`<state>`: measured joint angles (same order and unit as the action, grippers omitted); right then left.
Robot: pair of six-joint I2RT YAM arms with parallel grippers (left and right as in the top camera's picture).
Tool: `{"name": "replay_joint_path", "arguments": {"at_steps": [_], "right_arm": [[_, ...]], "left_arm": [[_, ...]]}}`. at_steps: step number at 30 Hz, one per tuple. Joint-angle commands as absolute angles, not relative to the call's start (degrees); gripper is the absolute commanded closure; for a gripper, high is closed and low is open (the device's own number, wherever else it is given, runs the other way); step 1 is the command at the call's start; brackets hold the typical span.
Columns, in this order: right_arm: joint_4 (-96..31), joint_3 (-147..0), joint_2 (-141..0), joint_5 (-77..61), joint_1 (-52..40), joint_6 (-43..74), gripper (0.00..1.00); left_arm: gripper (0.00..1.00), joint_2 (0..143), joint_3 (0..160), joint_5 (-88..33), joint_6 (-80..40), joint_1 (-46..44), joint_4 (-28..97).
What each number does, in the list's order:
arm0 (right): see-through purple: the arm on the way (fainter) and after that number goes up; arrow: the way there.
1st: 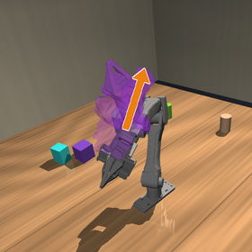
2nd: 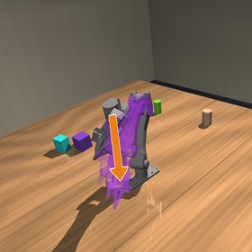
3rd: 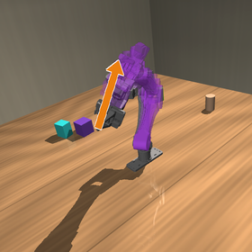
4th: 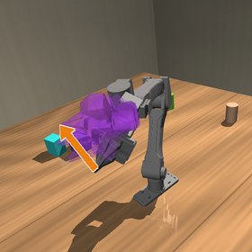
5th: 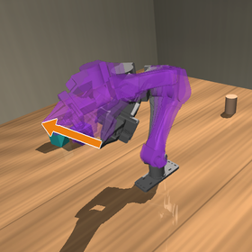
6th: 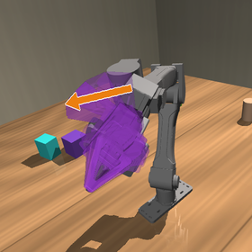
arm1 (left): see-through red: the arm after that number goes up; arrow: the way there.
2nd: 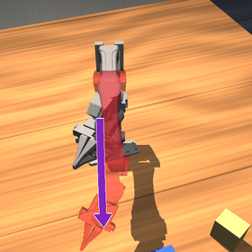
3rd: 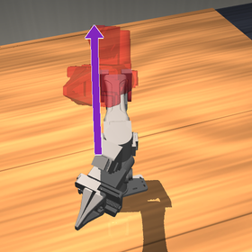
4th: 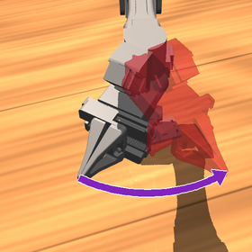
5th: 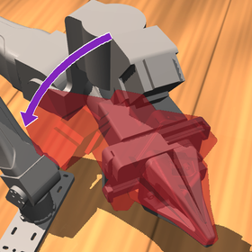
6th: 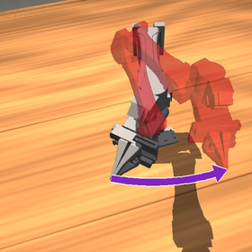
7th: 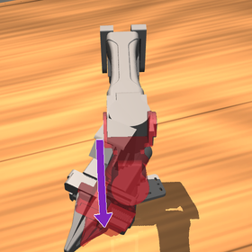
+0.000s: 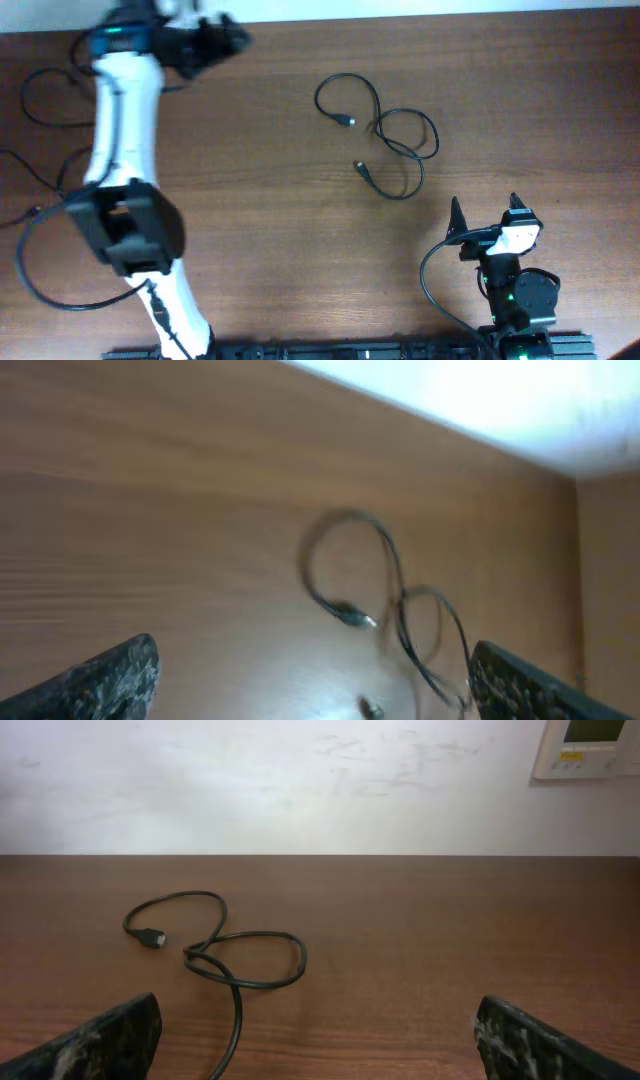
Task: Untangle cables
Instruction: 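Reach the left gripper to the remaining cables and grasp one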
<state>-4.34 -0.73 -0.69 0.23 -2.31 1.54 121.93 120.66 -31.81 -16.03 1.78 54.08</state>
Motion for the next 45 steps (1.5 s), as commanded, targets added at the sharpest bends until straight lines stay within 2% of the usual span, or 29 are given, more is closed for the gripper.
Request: {"name": "replay_joint_path", "arguments": {"at_steps": [1, 8, 13, 20, 28, 35, 38, 40, 42, 44, 45], "right_arm": [[-4.60, -0.32, -0.36, 0.69, -2.55, 1.72, 0.03], [-4.58, -0.32, -0.36, 0.69, -2.55, 1.72, 0.02], [-4.60, -0.32, -0.36, 0.69, -2.55, 1.72, 0.02], [-4.58, -0.32, -0.36, 0.69, -2.55, 1.72, 0.02], [-4.58, -0.32, -0.36, 0.69, -2.55, 1.72, 0.02], [-4.58, -0.32, -0.36, 0.69, -2.55, 1.72, 0.02], [-4.58, -0.32, -0.36, 0.69, -2.55, 1.72, 0.03], [-4.60, -0.32, -0.36, 0.69, -2.55, 1.72, 0.03], [-4.58, -0.32, -0.36, 0.69, -2.55, 1.72, 0.02], [-4.60, -0.32, -0.36, 0.69, -2.57, 1.72, 0.02], [-4.58, -0.32, -0.36, 0.69, -2.55, 1.72, 0.02]], "left_arm": [[0.01, 122.76, 121.75, -23.51, -19.07, -10.96, 56.34], [0.01, 130.69, 121.75, -19.25, -29.17, -29.58, 56.45], [0.01, 135.13, 121.75, -14.33, -33.17, -37.10, 56.42], [0.01, 138.93, 121.75, -7.97, -40.34, -41.50, 54.87], [0.01, 140.05, 121.75, -5.15, -44.18, -41.58, 48.49], [0.11, 141.60, 121.75, -2.57, -44.34, -42.44, 48.18], [0.12, 143.31, 121.75, -1.87, -44.34, -42.76, 48.23], [0.16, 143.48, 121.75, 1.13, -44.34, -42.78, 48.07], [0.28, 143.52, 121.75, 4.91, -44.29, -42.83, 48.29], [0.48, 143.57, 121.75, 7.79, -44.07, -42.87, 48.93], [0.53, 143.57, 121.75, 8.51, -44.07, -42.89, 49.15]]}}
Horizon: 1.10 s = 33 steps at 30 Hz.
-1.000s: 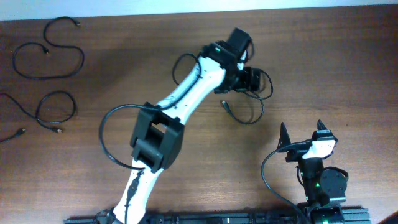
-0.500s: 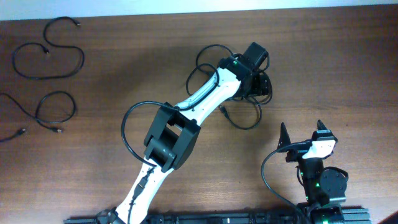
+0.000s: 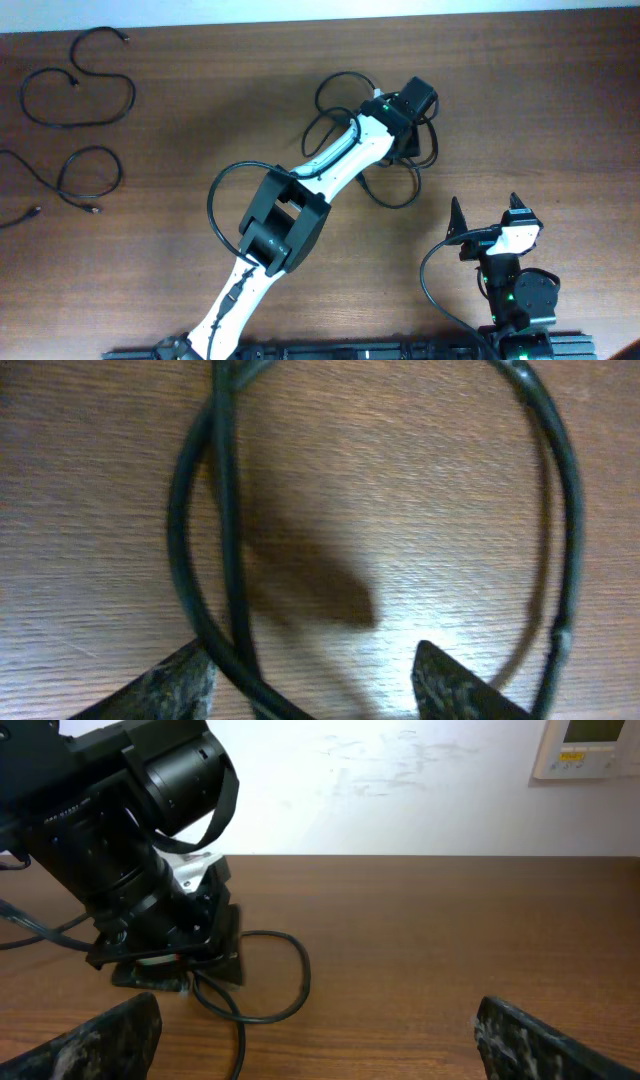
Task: Untangle cables
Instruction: 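Reach the left gripper to the remaining cables and grasp one, then carry the cable to the upper-left area and release it there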
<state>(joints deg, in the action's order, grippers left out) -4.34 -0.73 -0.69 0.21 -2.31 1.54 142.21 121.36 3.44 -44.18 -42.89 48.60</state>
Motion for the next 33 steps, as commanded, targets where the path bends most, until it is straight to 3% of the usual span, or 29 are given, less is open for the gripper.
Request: {"name": "replay_joint_path", "arguments": {"at_steps": [1, 4, 6, 7, 10, 15, 27, 33], "right_arm": [[-4.60, -0.32, -0.36, 0.69, -2.55, 1.72, 0.02], [-4.60, -0.32, -0.36, 0.69, -2.55, 1.72, 0.02], [-4.58, -0.32, -0.36, 0.69, -2.57, 1.72, 0.02], [-4.60, -0.32, -0.36, 0.69, -2.55, 1.72, 0.03], [-4.58, -0.32, -0.36, 0.69, -2.55, 1.72, 0.02], [-4.58, -0.32, -0.36, 0.69, -2.55, 1.72, 0.03], [-4.58, -0.32, -0.36, 0.69, -2.55, 1.72, 0.02], [-4.60, -0.32, -0.36, 0.69, -2.55, 1.72, 0.03]], "left_arm": [[0.63, 143.57, 121.75, 9.58, -44.05, -42.87, 49.58], [0.76, 143.57, 121.75, 10.37, -43.64, -42.87, 50.17], [0.96, 143.44, 122.06, 10.35, -42.28, -42.81, 50.11], [1.00, 143.35, 122.67, 10.35, -41.08, -42.65, 50.22], [1.00, 141.67, 126.37, 10.37, -34.98, -41.71, 51.96], [1.00, 133.86, 133.03, 10.37, -34.61, -37.69, 57.04], [1.00, 114.98, 133.34, 10.37, -32.84, -14.90, 59.42], [1.00, 117.21, 133.32, 10.39, -12.16, -6.87, 56.86]]}}
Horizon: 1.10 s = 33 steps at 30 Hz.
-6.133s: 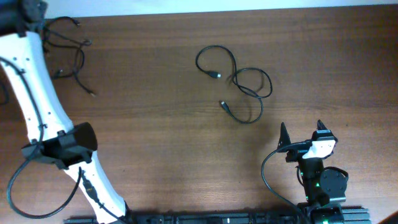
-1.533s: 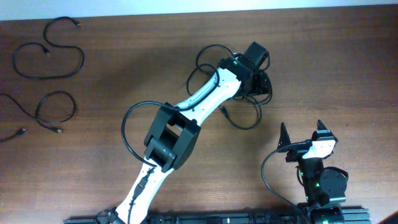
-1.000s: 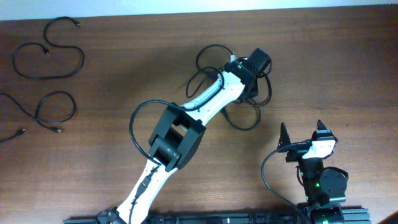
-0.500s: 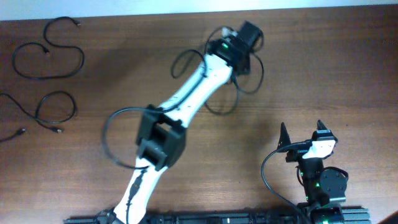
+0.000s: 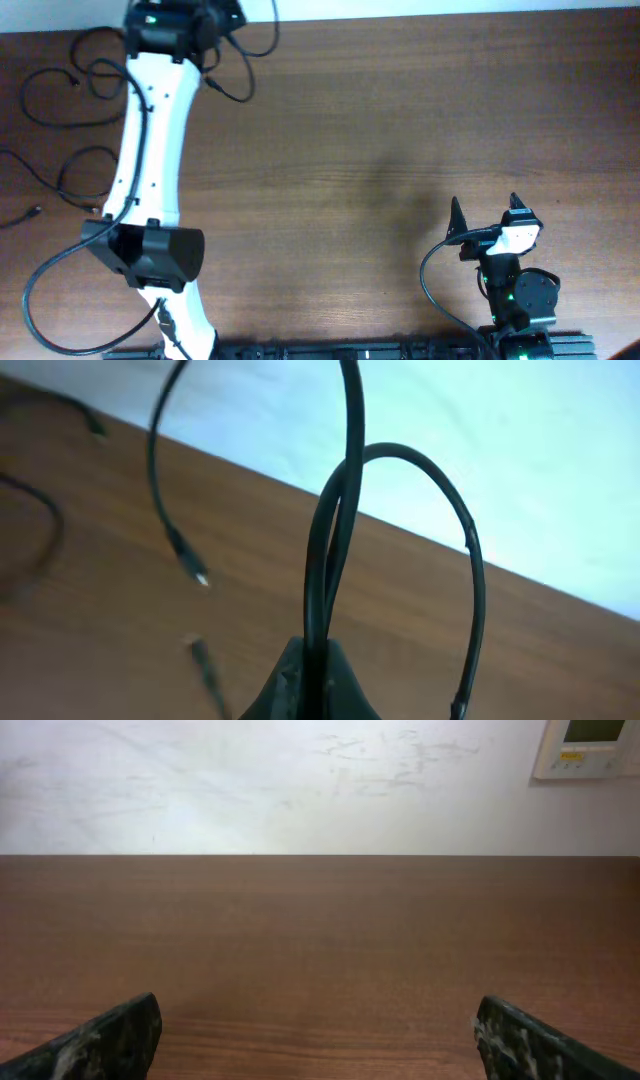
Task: Untangle cables
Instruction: 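Carry the cable to the upper-left area and release it there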
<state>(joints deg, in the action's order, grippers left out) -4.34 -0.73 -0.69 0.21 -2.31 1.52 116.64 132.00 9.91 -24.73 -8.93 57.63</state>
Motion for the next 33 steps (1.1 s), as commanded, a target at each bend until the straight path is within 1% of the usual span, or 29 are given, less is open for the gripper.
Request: {"name": "replay_joint_path", "arguments": {"at_steps": [1, 4, 5, 6, 9, 19, 22, 24, 27, 28, 29, 30, 32, 33], "right_arm": [[-4.58, -0.32, -0.36, 0.69, -2.55, 1.72, 0.03], [-4.58, -0.32, -0.36, 0.69, -2.57, 1.72, 0.02], [-4.58, -0.32, -0.36, 0.69, -2.55, 1.72, 0.02], [-4.58, -0.32, -0.36, 0.69, -2.55, 1.72, 0.02], [-4.58, -0.32, -0.36, 0.69, -2.55, 1.72, 0.03], [-4.60, -0.32, -0.36, 0.69, -2.55, 1.72, 0.03], [-4.60, -0.32, -0.36, 0.69, -2.57, 1.72, 0.03], [-4.60, -0.32, -0.36, 0.69, -2.55, 1.72, 0.02], [-4.58, -0.32, -0.36, 0.69, -2.55, 1.72, 0.02], [-4.60, -0.32, -0.36, 0.69, -2.55, 1.72, 0.03], [-4.60, -0.32, -0.36, 0.69, -2.55, 1.72, 0.02], [-4.60, -0.32, -0.36, 0.69, -2.55, 1.72, 0.03], [-4.58, -0.32, -0.36, 0.69, -2.55, 1.72, 0.03], [-4.60, -0.32, -0.36, 0.69, -2.55, 1.72, 0.02]], "left_arm": [[1.00, 117.62, 133.25, 10.37, -10.90, -6.13, 56.53], [1.00, 120.16, 133.23, 10.35, -8.14, -3.57, 54.50], [1.00, 121.10, 133.23, 10.35, -4.58, -2.83, 53.54], [1.00, 123.04, 133.23, 10.35, 2.04, -1.58, 52.77], [1.00, 126.58, 133.23, 10.37, 7.44, -0.01, 52.51], [1.00, 136.09, 133.23, 10.35, 6.74, 3.68, 48.42], [0.97, 138.54, 133.23, 10.31, 0.99, 5.13, 48.14], [0.97, 139.79, 133.23, 7.99, 0.19, 5.96, 48.03], [0.87, 140.94, 133.23, 1.63, 0.16, 6.68, 47.51], [0.84, 140.97, 133.23, 1.61, 0.16, 6.79, 47.35], [0.70, 140.94, 133.23, 1.63, 0.16, 6.83, 47.18], [0.59, 140.94, 133.23, 1.63, 0.16, 6.83, 47.13], [0.55, 140.77, 134.13, -0.43, 0.16, 6.83, 47.22], [0.48, 140.49, 134.67, -2.87, 0.16, 6.83, 47.18]]}}
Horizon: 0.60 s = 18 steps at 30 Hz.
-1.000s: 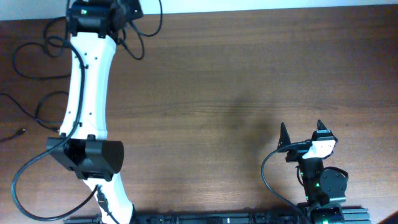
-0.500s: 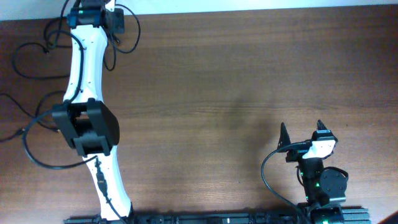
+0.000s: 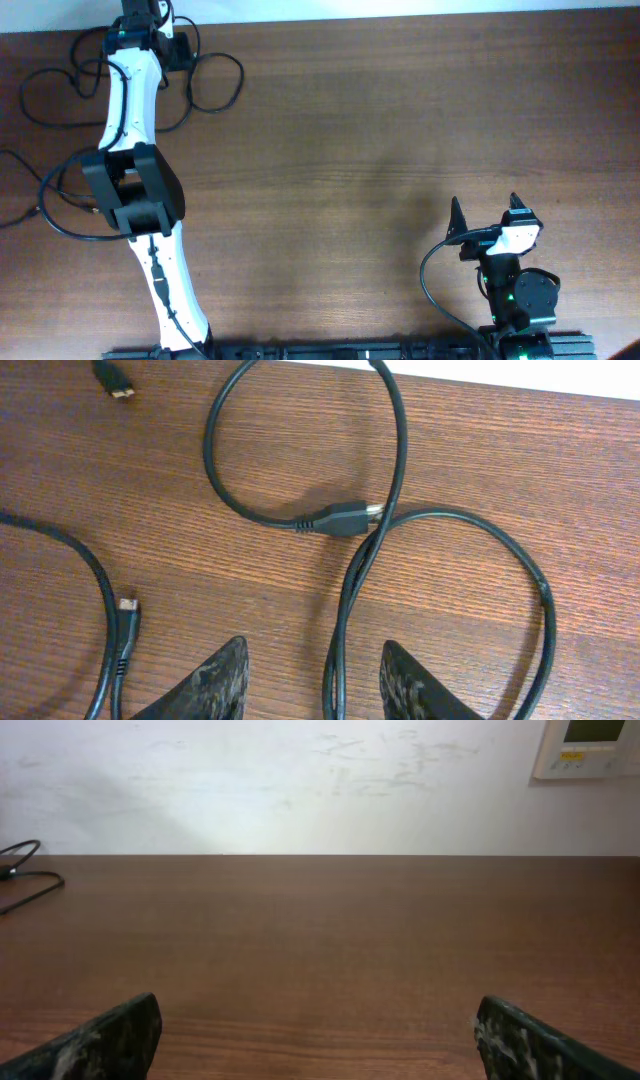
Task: Untangle cables
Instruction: 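Carry the cable to the upper-left area and release it there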
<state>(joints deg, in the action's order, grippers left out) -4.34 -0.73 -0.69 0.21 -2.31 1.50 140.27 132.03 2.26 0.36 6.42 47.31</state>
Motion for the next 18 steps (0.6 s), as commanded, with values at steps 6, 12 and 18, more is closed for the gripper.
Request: {"name": "replay_joint_path", "arguments": {"at_steps": [6, 12, 18], "right_arm": [[-4.60, -0.32, -0.36, 0.69, -2.55, 1.72, 0.02], [-4.60, -0.32, -0.36, 0.69, -2.55, 1.72, 0.03], [-4.60, -0.32, -0.36, 0.69, -2.55, 1.72, 0.02]], "left_arm": [[0.24, 140.59, 134.72, -3.27, -0.45, 7.31, 49.47], [0.07, 144.20, 134.61, -3.22, -0.45, 7.35, 53.67], [0.00, 144.68, 134.63, -2.24, -0.49, 9.52, 53.01]]}}
